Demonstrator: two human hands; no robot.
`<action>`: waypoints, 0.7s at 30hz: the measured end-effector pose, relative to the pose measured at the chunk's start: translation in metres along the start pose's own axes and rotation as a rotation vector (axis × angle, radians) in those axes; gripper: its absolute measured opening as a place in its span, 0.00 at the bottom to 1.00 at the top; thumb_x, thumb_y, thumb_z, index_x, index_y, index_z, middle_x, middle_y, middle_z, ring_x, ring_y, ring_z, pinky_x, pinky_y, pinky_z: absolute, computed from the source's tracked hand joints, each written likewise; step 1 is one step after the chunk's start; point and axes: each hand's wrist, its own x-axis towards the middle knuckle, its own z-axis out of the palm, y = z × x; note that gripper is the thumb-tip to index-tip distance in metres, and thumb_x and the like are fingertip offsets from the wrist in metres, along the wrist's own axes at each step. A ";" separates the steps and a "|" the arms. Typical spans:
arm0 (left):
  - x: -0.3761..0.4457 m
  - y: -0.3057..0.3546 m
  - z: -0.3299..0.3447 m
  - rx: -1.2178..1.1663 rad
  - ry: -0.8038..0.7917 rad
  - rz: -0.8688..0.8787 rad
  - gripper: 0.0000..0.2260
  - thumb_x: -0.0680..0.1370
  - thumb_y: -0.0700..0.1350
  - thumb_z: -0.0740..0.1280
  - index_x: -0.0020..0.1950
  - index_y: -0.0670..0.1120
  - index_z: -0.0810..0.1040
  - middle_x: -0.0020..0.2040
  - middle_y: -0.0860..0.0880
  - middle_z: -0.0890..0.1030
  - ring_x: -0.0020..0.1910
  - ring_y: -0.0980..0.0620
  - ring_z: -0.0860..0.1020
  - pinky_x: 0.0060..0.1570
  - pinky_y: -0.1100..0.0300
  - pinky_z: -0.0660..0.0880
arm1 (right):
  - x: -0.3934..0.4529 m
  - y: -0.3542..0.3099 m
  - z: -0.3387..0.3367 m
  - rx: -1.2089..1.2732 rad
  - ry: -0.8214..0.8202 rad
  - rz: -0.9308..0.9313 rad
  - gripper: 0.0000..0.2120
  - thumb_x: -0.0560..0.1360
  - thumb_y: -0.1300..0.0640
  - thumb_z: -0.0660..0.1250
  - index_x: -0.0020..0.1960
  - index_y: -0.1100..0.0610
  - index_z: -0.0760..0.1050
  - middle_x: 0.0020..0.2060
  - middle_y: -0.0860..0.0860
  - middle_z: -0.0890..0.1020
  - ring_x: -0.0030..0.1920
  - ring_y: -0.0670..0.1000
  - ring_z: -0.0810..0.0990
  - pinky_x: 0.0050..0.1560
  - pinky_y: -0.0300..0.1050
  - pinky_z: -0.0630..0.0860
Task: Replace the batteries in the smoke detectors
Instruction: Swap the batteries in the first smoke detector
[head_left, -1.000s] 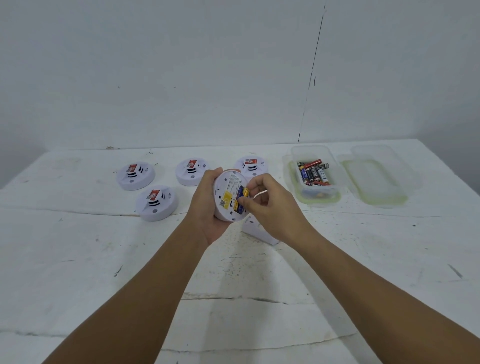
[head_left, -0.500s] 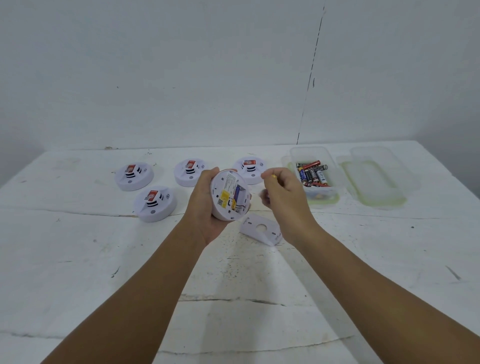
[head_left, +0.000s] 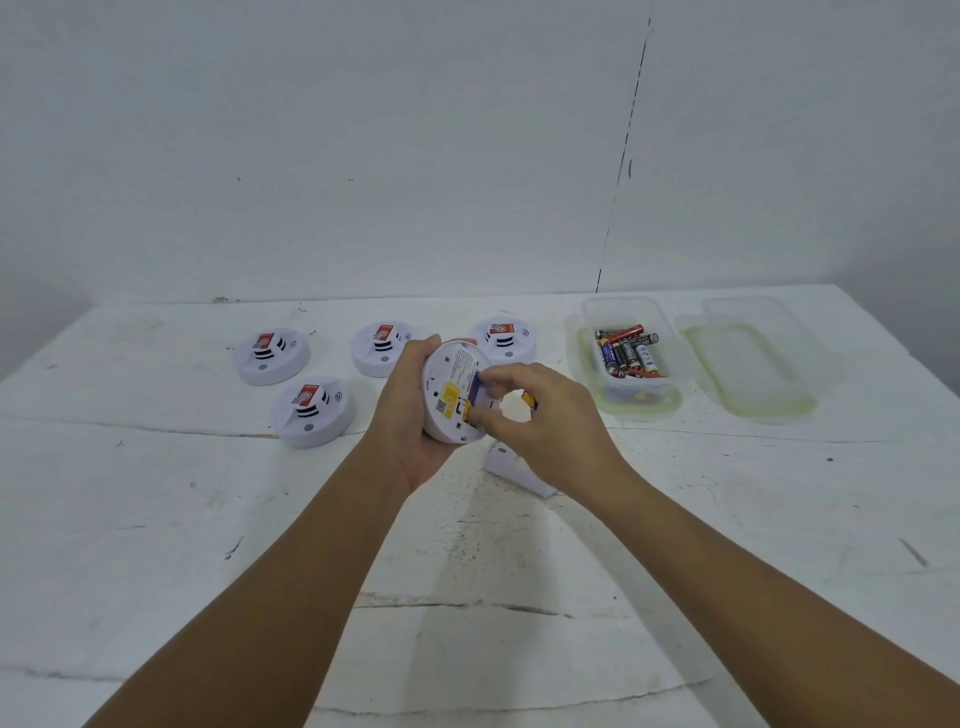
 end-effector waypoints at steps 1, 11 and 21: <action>0.000 0.000 0.000 0.003 0.001 0.001 0.21 0.83 0.58 0.60 0.46 0.49 0.89 0.49 0.44 0.86 0.48 0.45 0.82 0.45 0.52 0.79 | 0.001 0.000 0.000 -0.003 -0.004 -0.004 0.18 0.73 0.49 0.79 0.62 0.47 0.83 0.52 0.41 0.83 0.53 0.39 0.79 0.47 0.27 0.69; -0.001 -0.002 -0.002 0.023 -0.002 -0.032 0.18 0.82 0.57 0.61 0.56 0.47 0.84 0.50 0.43 0.84 0.52 0.42 0.80 0.47 0.51 0.78 | 0.007 0.000 -0.002 0.017 -0.063 0.028 0.19 0.70 0.50 0.82 0.58 0.47 0.81 0.52 0.41 0.85 0.51 0.35 0.79 0.46 0.27 0.70; 0.003 -0.005 -0.007 0.013 0.002 -0.061 0.19 0.83 0.57 0.60 0.51 0.47 0.87 0.49 0.44 0.85 0.49 0.45 0.82 0.44 0.51 0.80 | 0.006 0.002 0.000 -0.132 -0.060 -0.105 0.17 0.73 0.49 0.78 0.61 0.48 0.84 0.53 0.42 0.87 0.53 0.42 0.82 0.55 0.39 0.79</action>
